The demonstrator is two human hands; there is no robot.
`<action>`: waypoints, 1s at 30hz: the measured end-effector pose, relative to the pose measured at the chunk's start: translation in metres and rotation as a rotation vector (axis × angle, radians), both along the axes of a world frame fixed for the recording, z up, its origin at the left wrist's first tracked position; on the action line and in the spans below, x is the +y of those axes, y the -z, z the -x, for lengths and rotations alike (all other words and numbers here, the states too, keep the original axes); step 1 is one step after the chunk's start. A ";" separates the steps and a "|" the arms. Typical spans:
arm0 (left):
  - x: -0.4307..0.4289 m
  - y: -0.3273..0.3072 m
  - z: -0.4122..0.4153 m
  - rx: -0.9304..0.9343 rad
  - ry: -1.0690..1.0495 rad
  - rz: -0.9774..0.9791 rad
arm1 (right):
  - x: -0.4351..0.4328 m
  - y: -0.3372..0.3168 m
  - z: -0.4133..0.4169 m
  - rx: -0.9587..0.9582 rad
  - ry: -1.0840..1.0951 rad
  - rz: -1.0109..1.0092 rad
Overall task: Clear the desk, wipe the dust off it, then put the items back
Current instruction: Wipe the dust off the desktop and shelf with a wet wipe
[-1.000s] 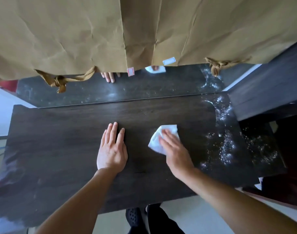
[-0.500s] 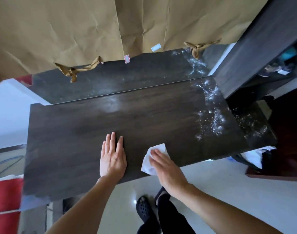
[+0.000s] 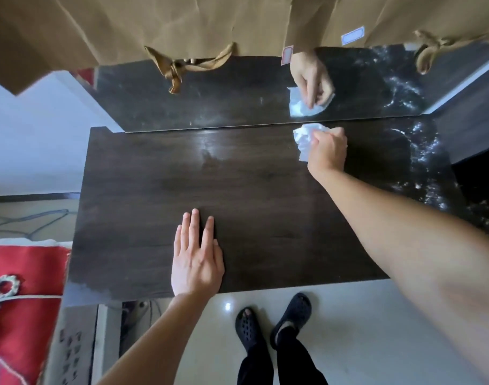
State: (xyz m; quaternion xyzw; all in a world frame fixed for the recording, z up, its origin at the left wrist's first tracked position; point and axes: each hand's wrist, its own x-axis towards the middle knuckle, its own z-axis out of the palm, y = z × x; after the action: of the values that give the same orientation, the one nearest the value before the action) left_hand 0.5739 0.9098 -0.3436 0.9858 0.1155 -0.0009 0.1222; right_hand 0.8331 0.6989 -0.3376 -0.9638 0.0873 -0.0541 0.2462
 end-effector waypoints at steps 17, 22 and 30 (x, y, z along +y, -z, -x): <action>-0.001 -0.005 -0.004 0.020 0.023 0.021 | -0.072 0.006 0.262 0.035 -0.493 -0.029; -0.005 -0.004 -0.003 0.015 0.008 -0.006 | -0.188 -0.004 0.256 0.053 -0.047 0.047; -0.082 -0.017 -0.030 0.058 0.067 0.067 | -0.223 -0.030 0.208 -0.035 0.206 0.106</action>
State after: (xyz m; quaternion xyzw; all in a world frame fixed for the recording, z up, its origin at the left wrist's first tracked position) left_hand 0.6034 0.8281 -0.3266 0.9840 0.0857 -0.0377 0.1517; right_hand 0.6253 0.4761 -0.3075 -0.9603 0.1786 -0.1004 0.1893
